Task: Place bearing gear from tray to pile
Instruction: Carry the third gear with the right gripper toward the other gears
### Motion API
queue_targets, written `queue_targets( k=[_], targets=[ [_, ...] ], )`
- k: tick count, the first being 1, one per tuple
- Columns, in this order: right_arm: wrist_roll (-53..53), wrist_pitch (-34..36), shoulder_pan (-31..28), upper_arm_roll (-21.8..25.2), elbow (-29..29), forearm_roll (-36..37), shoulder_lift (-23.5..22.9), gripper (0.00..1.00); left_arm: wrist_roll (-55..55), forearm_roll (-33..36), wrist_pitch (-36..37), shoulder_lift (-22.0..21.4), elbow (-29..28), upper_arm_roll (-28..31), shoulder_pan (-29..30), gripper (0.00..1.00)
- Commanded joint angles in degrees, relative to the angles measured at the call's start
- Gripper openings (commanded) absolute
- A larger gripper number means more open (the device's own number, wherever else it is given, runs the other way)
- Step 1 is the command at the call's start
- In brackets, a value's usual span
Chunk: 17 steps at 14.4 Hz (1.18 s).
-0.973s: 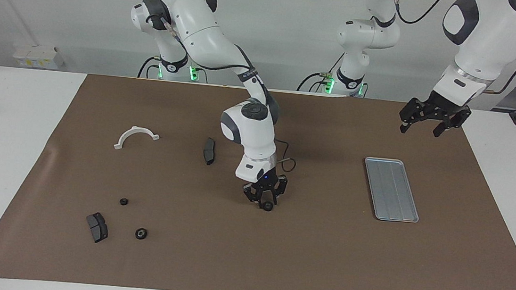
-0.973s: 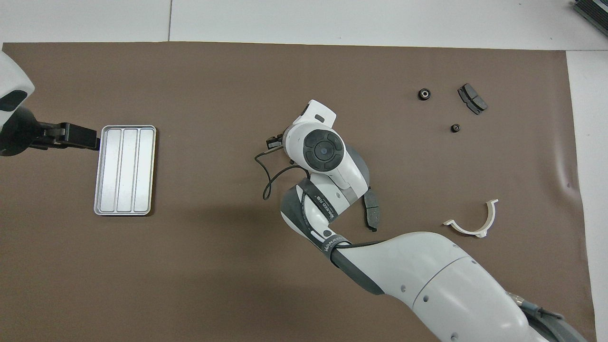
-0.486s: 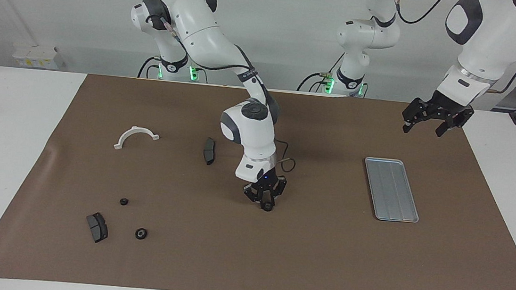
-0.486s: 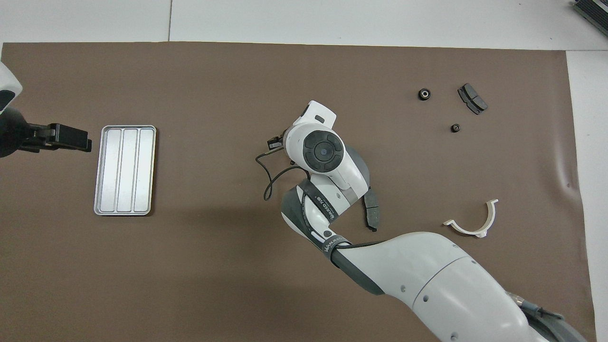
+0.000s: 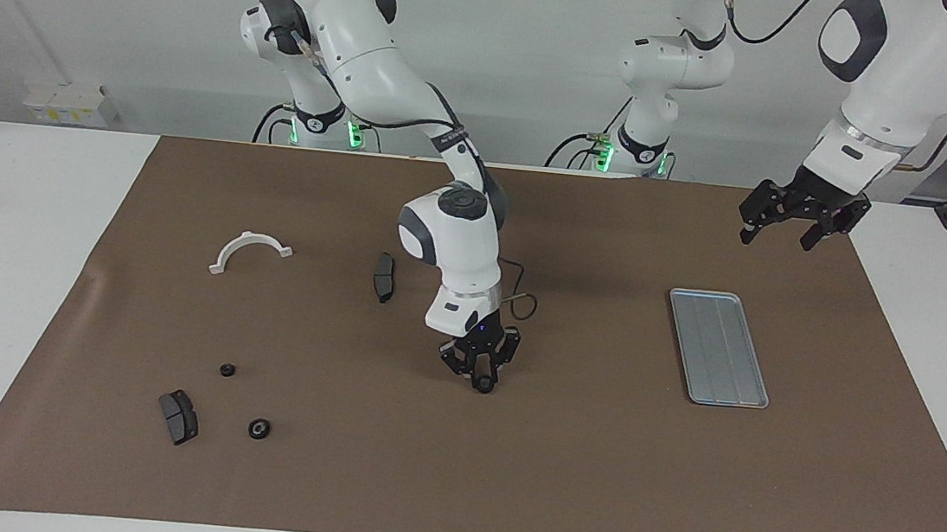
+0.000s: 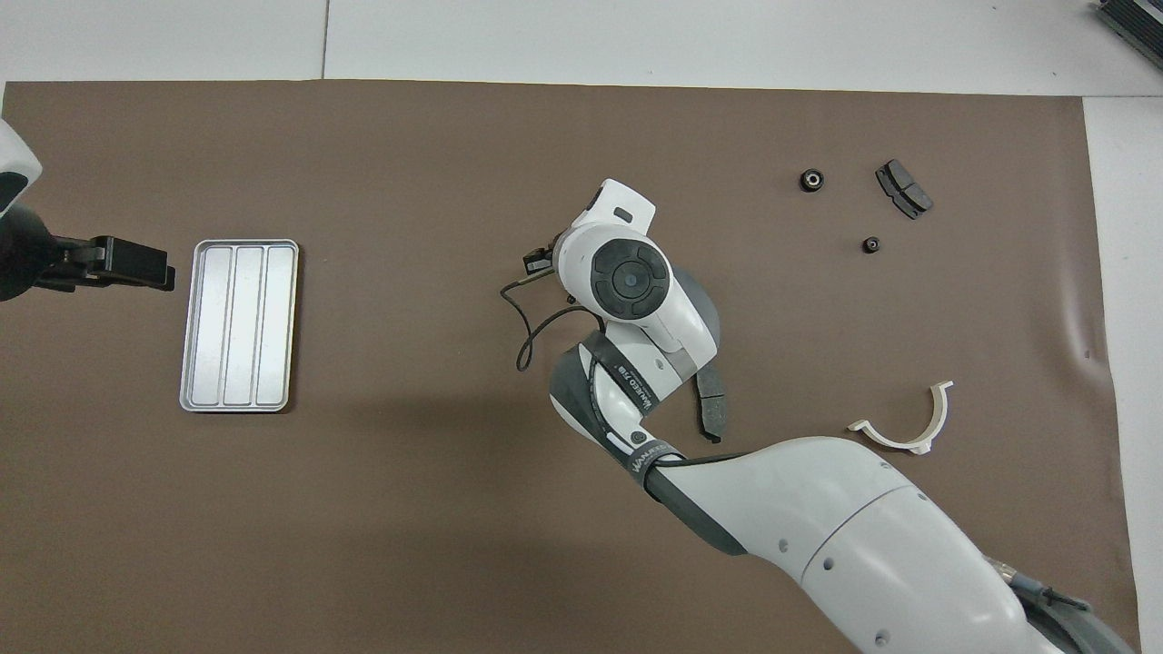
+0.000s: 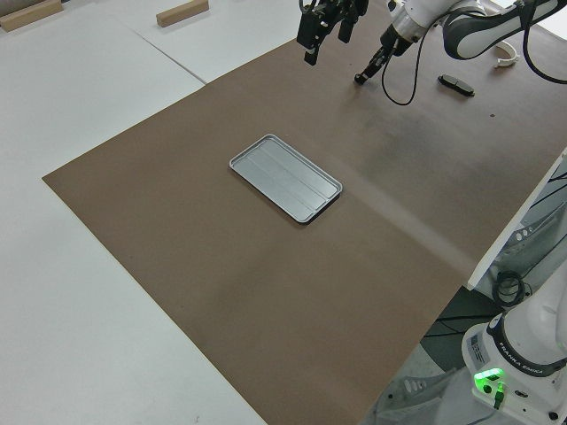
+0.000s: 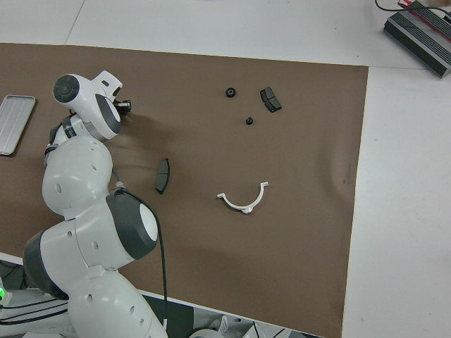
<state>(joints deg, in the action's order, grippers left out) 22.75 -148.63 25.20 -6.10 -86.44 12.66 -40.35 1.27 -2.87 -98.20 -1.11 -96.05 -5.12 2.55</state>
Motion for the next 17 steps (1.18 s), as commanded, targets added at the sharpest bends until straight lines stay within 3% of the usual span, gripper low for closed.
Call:
queue_targets(
  k=[1,6,10,12,17],
  targets=[
    [-2.96,2.64,-3.39,-0.67,0.05,1.05,1.41,0.15,-0.48,0.94,0.81,-1.36,-0.89,-0.33,0.44,1.00],
    [-13.58,7.65,-13.65,-2.77,-1.27,0.08,4.75,0.15,-0.48,0.94,0.81,-1.36,-0.89,-0.33,0.53,1.00],
    [-21.50,10.20,-28.41,-12.16,-3.47,-0.27,5.63,0.15,-0.48,0.94,0.81,-1.36,-0.89,-0.33,0.53,1.00],
    [-25.02,10.73,-33.79,-14.29,-6.00,-0.27,6.51,0.15,-0.48,0.94,0.81,-1.36,-0.89,-0.33,0.53,1.00],
    [-27.49,10.73,-39.17,-14.29,-15.49,-0.27,11.34,0.15,-0.48,0.94,0.81,-1.36,-0.89,-0.33,0.53,1.00]
  ],
)
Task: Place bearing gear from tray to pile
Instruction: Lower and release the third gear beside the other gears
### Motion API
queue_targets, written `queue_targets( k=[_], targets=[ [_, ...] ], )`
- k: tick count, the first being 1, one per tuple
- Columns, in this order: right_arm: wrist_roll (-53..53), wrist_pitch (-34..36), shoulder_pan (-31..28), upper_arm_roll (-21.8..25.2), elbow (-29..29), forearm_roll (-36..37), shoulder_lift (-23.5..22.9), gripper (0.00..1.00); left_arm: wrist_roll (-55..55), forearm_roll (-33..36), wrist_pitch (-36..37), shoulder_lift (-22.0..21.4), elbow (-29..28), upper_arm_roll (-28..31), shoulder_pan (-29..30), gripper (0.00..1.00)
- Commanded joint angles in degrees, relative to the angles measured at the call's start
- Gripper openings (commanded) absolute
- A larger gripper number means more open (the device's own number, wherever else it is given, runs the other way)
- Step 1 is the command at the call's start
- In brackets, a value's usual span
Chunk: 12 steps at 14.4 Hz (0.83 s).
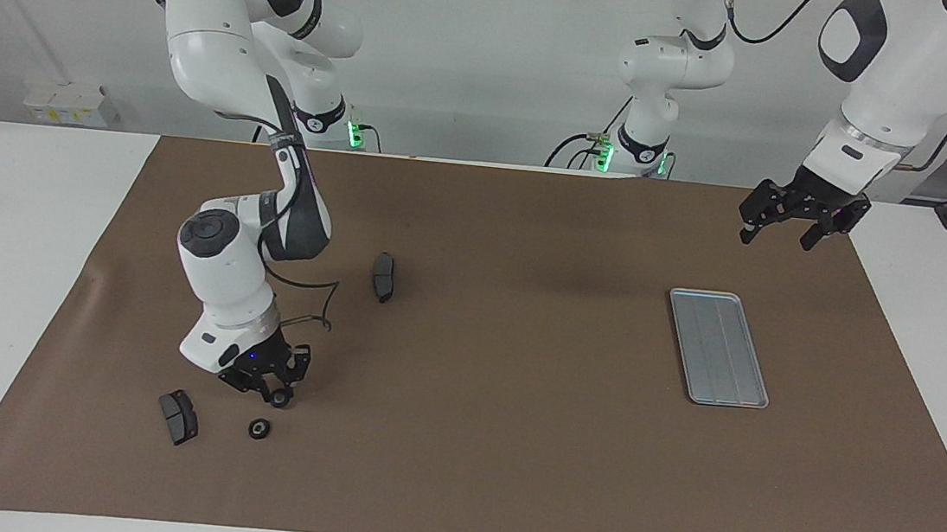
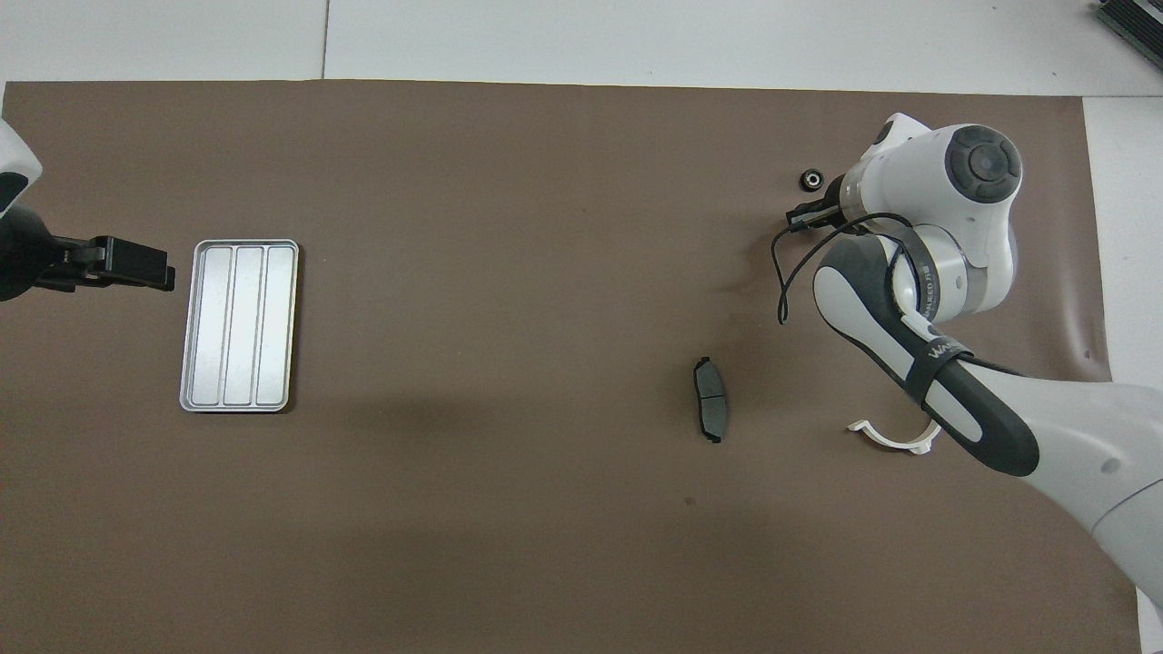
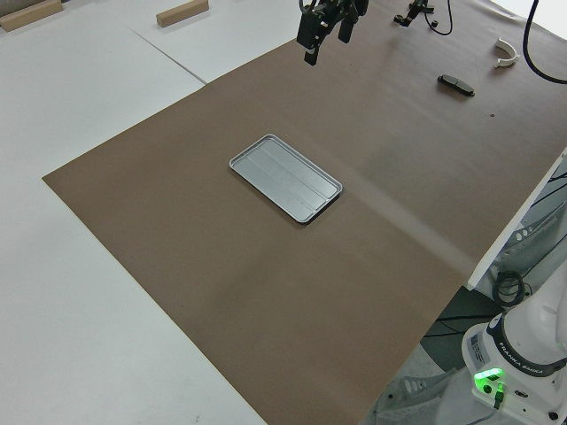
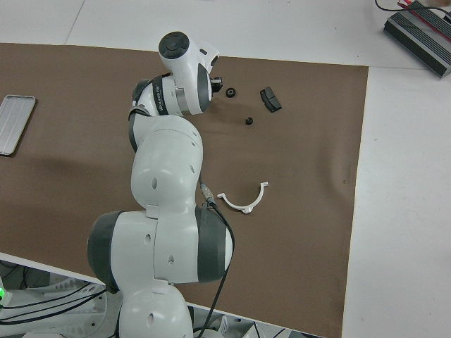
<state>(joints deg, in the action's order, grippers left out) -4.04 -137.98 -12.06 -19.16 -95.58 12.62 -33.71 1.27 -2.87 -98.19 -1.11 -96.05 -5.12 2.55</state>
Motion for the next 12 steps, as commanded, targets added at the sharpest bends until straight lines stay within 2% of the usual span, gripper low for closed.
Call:
queue_targets(
  k=[1,4,7,10,11,12],
  targets=[
    [-0.36,0.08,-1.92,-1.23,-7.94,-0.40,5.93,0.15,-0.48,0.94,0.81,-1.35,-0.89,-0.33,0.53,1.00],
    [-0.27,0.08,-2.27,-1.23,-12.69,-2.07,9.62,0.15,-0.48,0.94,0.89,-1.35,-0.89,-0.33,0.53,1.00],
    [-0.10,0.00,-2.53,-1.23,-14.10,-2.16,10.51,0.17,-0.48,0.94,0.81,-1.35,-0.89,-0.33,0.53,1.00],
    [0.08,0.00,-2.53,-1.23,-14.28,-3.64,10.77,0.38,-0.48,0.94,0.81,-1.35,-0.89,-0.33,0.53,1.00],
    [0.08,0.08,-2.53,-1.23,-14.28,-4.43,10.95,0.51,-0.48,0.94,0.81,-1.35,-0.89,-0.33,0.44,1.00],
    [0.08,0.08,-2.53,-1.14,-14.28,-4.79,11.30,0.59,-0.48,0.94,0.81,-1.35,-0.89,-0.33,0.53,1.00]
  ],
)
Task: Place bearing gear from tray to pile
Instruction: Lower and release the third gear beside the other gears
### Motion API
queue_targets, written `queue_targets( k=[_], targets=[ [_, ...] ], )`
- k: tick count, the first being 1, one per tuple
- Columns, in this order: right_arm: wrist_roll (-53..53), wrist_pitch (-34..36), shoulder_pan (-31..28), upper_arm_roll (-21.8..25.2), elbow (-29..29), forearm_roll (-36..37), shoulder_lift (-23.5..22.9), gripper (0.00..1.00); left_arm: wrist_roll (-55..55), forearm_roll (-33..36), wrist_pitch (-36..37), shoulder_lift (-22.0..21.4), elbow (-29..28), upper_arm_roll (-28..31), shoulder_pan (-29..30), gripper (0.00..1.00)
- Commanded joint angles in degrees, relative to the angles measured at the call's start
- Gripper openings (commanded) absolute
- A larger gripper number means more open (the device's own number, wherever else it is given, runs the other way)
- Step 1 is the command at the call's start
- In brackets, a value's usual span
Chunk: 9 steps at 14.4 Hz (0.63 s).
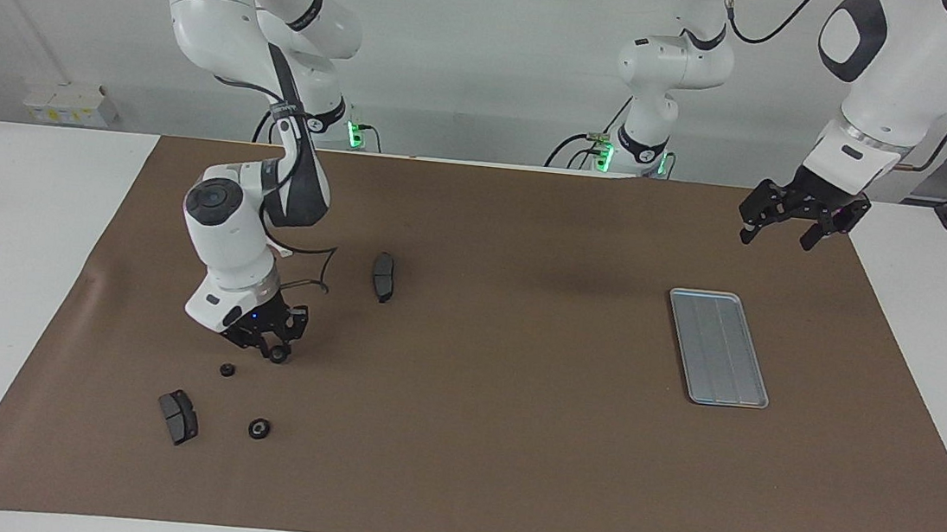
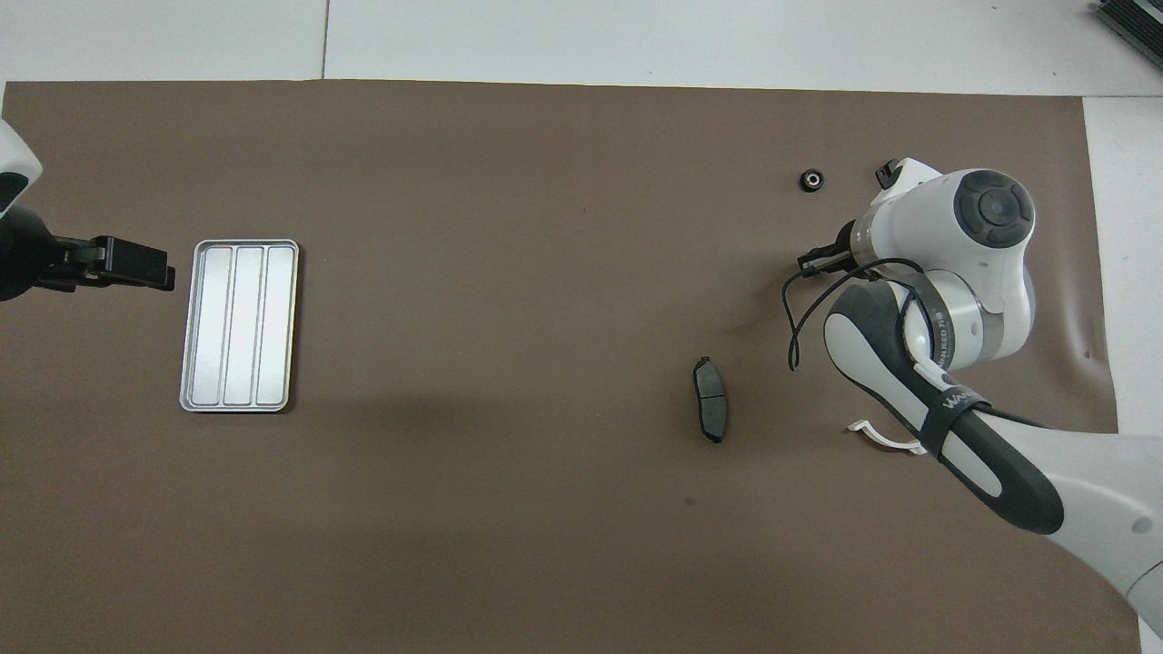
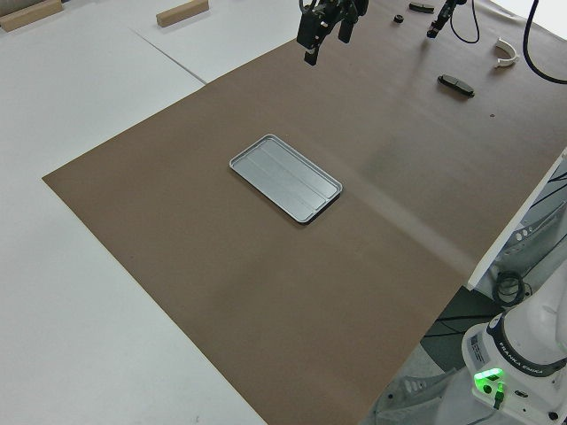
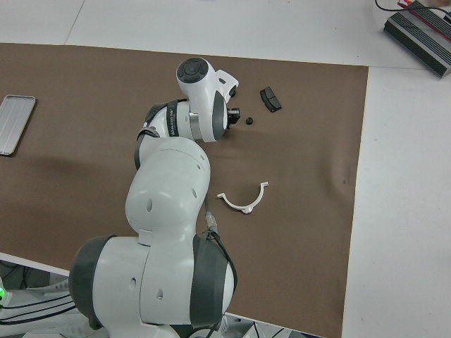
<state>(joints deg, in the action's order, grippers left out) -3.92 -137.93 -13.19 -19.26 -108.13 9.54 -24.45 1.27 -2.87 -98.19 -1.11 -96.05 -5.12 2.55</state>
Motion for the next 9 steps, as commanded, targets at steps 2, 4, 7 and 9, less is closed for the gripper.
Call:
queue_targets(
  k=[2,4,7,9],
  targets=[
    [0.92,0.73,-1.32,-1.13,-1.56,-1.71,2.99,0.66,-0.48,0.94,0.89,-1.35,-0.89,-0.33,0.53,1.00],
    [1.20,5.54,-1.05,-1.13,-0.34,-1.71,5.10,0.67,-0.48,0.94,0.80,-1.35,-0.89,-0.33,0.52,1.00],
    [1.28,16.25,-1.05,-1.13,3.96,-1.71,8.53,0.67,-0.48,0.94,0.80,-1.35,-0.89,-0.33,0.53,1.00],
    [1.72,22.77,-0.96,-1.13,7.13,-2.76,10.55,0.67,-0.48,0.94,0.81,-1.35,-0.89,-0.33,0.44,1.00]
  ],
)
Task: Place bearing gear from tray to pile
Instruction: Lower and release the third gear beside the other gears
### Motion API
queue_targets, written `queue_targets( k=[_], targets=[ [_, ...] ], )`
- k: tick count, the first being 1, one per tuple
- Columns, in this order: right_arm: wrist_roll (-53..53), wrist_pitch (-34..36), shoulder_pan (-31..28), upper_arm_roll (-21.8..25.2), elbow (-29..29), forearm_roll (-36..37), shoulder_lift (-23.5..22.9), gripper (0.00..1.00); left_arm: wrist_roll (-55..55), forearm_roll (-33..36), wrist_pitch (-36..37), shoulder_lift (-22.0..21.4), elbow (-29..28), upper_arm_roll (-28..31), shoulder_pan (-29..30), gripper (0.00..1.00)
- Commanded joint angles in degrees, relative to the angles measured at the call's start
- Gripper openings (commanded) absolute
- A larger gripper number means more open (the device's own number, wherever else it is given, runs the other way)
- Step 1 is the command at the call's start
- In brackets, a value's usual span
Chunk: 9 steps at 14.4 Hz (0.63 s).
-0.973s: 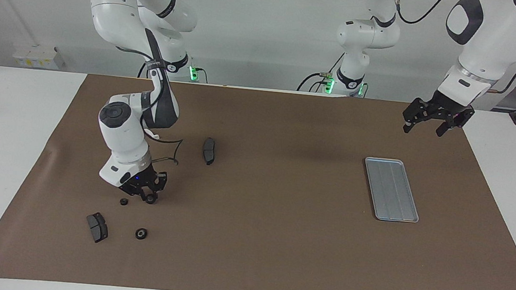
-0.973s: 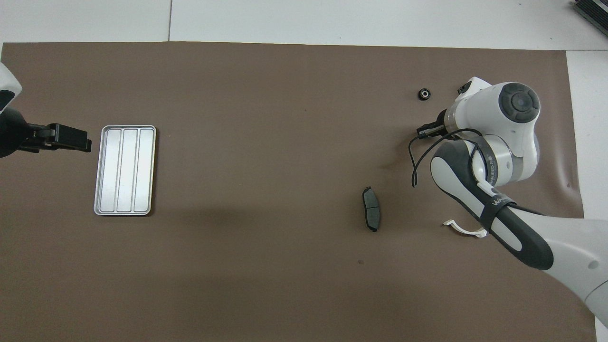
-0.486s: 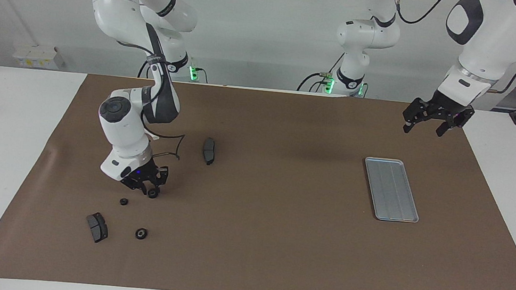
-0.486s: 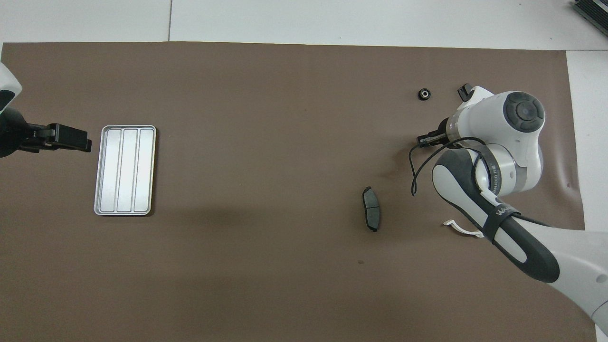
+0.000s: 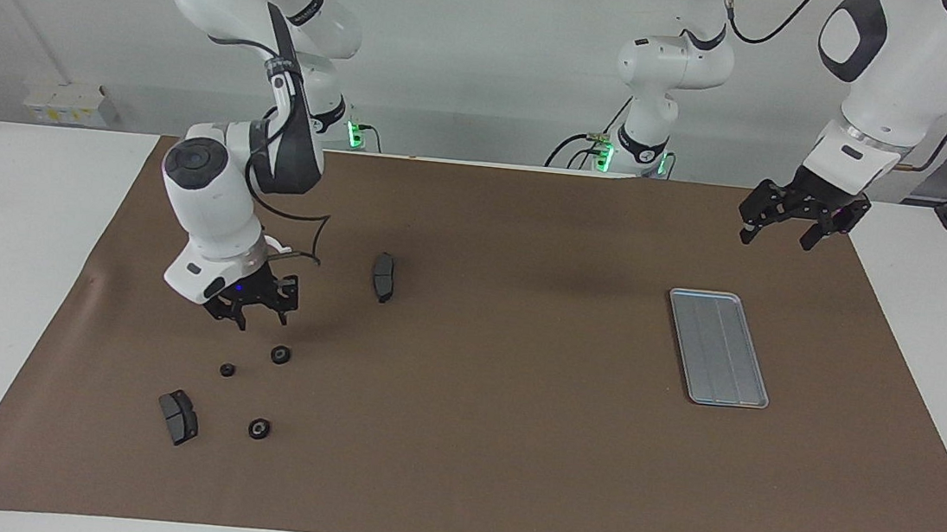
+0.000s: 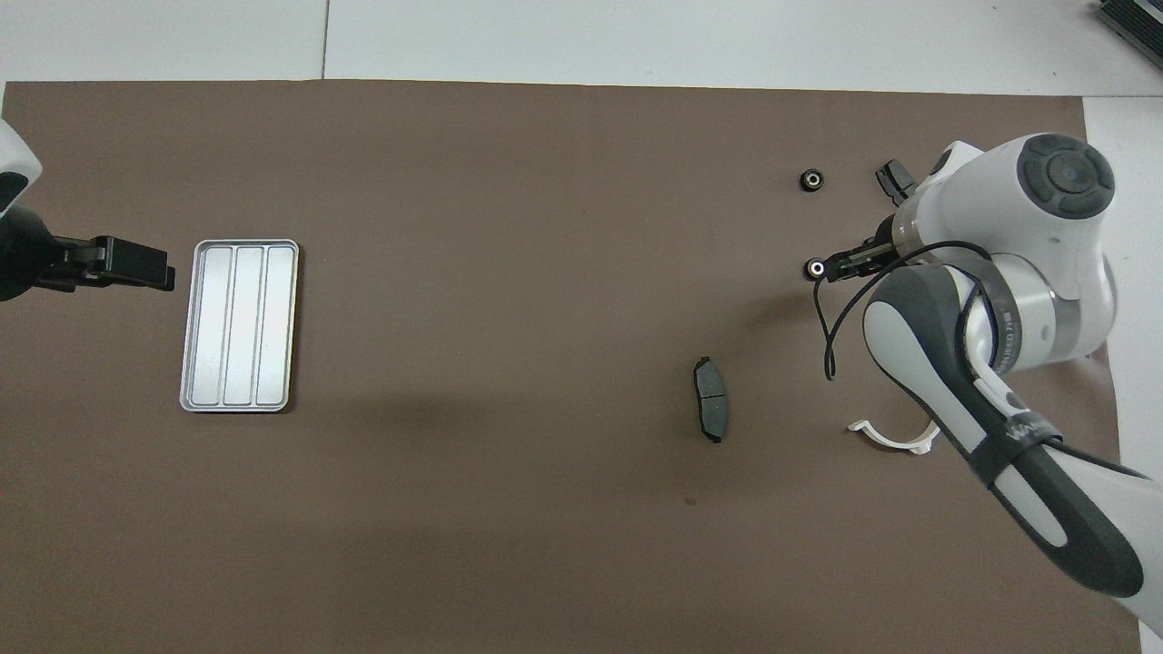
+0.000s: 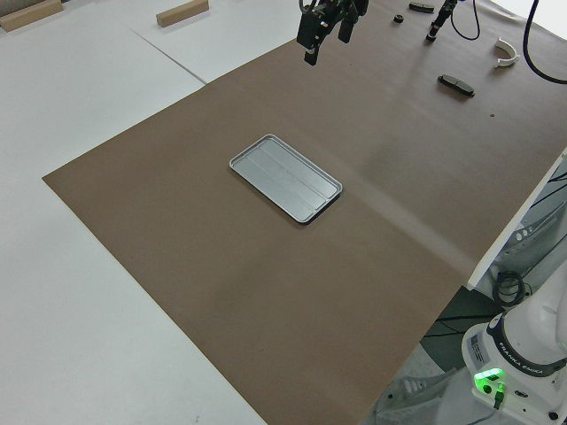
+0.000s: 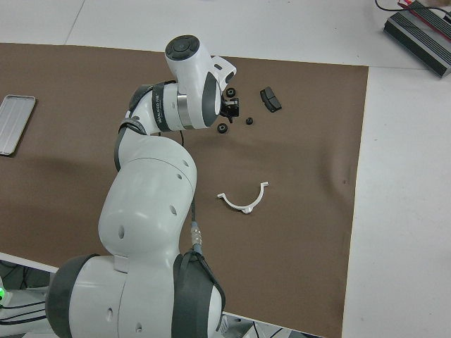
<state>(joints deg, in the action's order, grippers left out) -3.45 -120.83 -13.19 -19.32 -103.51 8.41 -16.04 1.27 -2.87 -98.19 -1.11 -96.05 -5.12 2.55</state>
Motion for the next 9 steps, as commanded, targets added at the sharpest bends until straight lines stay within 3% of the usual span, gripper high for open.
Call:
queue_targets(
  k=[1,5,9],
  targets=[
    [1.60,8.47,-0.96,-0.98,3.74,-3.29,3.29,0.68,-0.48,0.94,0.80,-1.35,-0.89,-0.33,0.53,1.00],
    [4.93,18.49,-0.96,-0.98,7.51,-5.07,8.65,0.70,-0.48,0.94,0.80,-1.35,-0.89,-0.33,0.53,1.00],
    [14.06,28.27,-0.34,-1.16,13.32,-5.42,10.67,0.73,-0.48,0.94,0.89,-1.35,-0.89,-0.33,0.53,1.00]
  ],
)
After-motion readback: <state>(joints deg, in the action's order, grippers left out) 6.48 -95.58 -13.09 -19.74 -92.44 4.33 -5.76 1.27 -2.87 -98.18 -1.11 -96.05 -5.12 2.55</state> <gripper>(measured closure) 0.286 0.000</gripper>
